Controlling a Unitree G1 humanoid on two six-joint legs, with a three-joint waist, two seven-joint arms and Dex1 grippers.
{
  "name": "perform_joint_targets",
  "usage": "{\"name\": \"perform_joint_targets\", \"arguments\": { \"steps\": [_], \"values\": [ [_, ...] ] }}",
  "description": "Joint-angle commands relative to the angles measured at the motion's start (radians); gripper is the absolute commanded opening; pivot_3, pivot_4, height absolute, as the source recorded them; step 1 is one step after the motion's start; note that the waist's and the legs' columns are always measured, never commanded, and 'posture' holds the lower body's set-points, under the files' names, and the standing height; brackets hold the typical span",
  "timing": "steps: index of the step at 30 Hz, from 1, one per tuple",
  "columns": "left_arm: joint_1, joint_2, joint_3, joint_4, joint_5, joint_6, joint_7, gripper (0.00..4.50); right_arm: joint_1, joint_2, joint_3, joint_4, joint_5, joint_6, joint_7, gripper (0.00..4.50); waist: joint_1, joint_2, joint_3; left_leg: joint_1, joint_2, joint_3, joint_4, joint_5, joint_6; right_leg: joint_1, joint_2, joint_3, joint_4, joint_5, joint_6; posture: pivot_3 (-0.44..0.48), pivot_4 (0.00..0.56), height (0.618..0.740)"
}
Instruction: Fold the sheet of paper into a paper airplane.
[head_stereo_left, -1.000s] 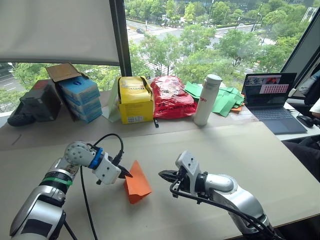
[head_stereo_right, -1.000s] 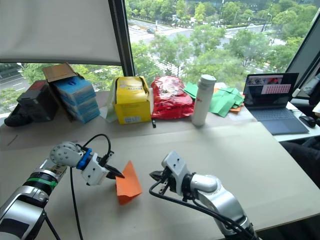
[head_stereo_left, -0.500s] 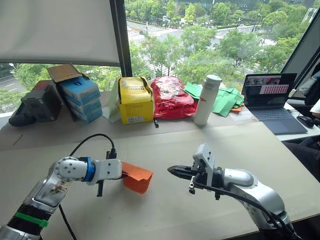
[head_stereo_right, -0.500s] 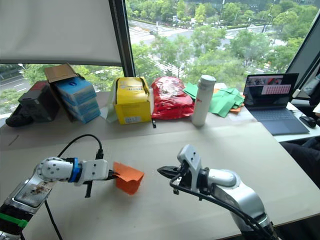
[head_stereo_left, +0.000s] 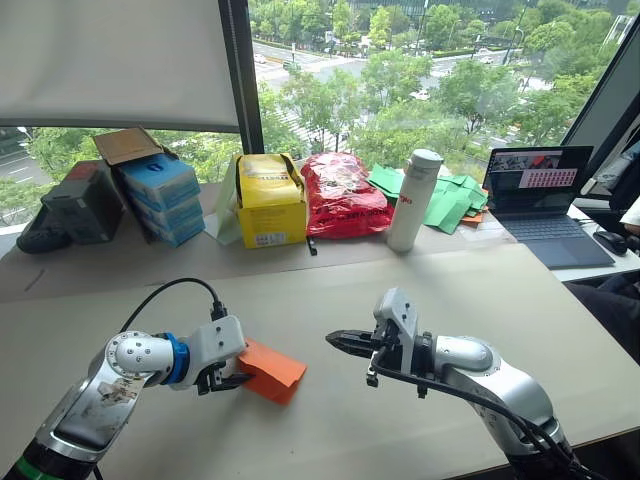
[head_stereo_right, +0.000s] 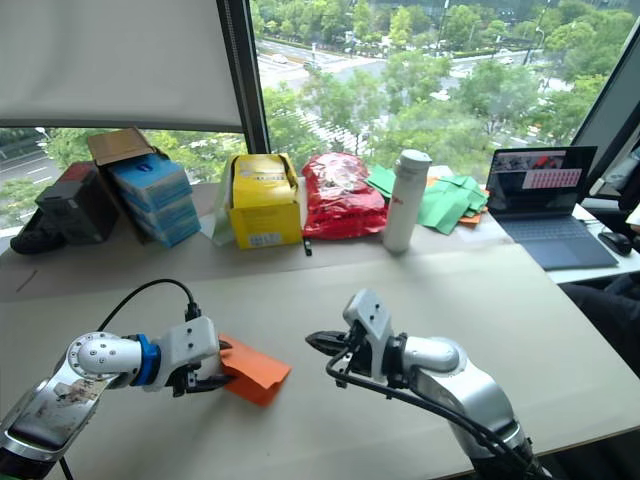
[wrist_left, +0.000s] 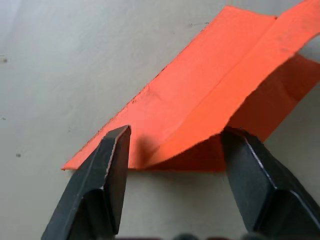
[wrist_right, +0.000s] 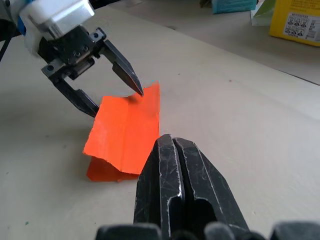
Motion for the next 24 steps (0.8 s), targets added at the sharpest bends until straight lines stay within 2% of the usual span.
{"name": "perform_joint_targets", "arguments": {
  "steps": [1,5,11,14,15,23,24],
  "values": [
    [0.04,0.037,0.133,0.028,-0.113,-0.038,-0.084,4.47,0.0,0.004,0.04,-0.074,-0.017,-0.056,0.01,0.0,0.001,0.0,0.0,0.0,0.0,0.0,0.0,0.0,0.0,0.0,0.0,0.0,0.0,0.0,0.0,0.0,0.15,0.74],
    [0.077,0.033,0.244,0.16,-0.26,-0.025,-0.185,4.5,-0.016,0.059,0.155,-0.032,-0.115,-0.176,-0.004,1.18,0.001,0.0,0.0,0.001,0.0,0.0,0.0,0.0,0.0,0.001,0.0,-0.001,0.0,0.0,-0.001,0.0,0.15,0.74],
    [0.063,0.025,0.218,0.167,-0.283,-0.034,-0.155,4.5,-0.015,0.051,0.253,0.027,-0.228,-0.313,0.04,3.21,0.011,0.0,0.0,0.003,-0.002,0.0,0.0,0.0,0.001,0.002,0.001,-0.003,-0.001,0.0,0.0,0.0,0.15,0.74],
    [0.061,0.031,0.205,0.147,-0.309,-0.014,-0.157,4.5,-0.006,0.068,0.31,0.052,-0.321,-0.369,0.0,4.31,0.01,0.0,0.0,0.004,-0.002,0.0,0.0,-0.001,0.001,0.003,0.0,-0.002,-0.001,0.0,0.0,0.0,0.15,0.74],
    [0.058,0.032,0.203,0.143,-0.321,-0.004,-0.157,4.5,-0.004,0.074,0.326,0.056,-0.351,-0.38,-0.015,4.47,0.009,0.0,0.0,0.004,-0.002,0.0,0.0,-0.001,0.001,0.003,0.0,-0.002,-0.001,0.0,0.0,0.0,0.15,0.74],
    [0.035,0.049,0.181,0.144,-0.332,0.008,-0.15,4.5,0.036,0.131,0.335,0.091,-0.493,-0.412,-0.143,4.47,0.007,0.0,0.0,0.004,-0.002,0.0,-0.001,0.001,-0.002,0.002,0.001,-0.001,0.001,0.0,-0.001,0.0,0.15,0.74],
    [0.034,0.048,0.18,0.143,-0.335,0.012,-0.15,4.5,0.041,0.138,0.333,0.09,-0.493,-0.408,-0.146,4.24,0.006,0.0,0.0,0.004,-0.002,0.0,-0.001,0.001,-0.002,0.002,0.001,-0.001,0.001,0.0,-0.001,0.0,0.15,0.74]
  ]
}}
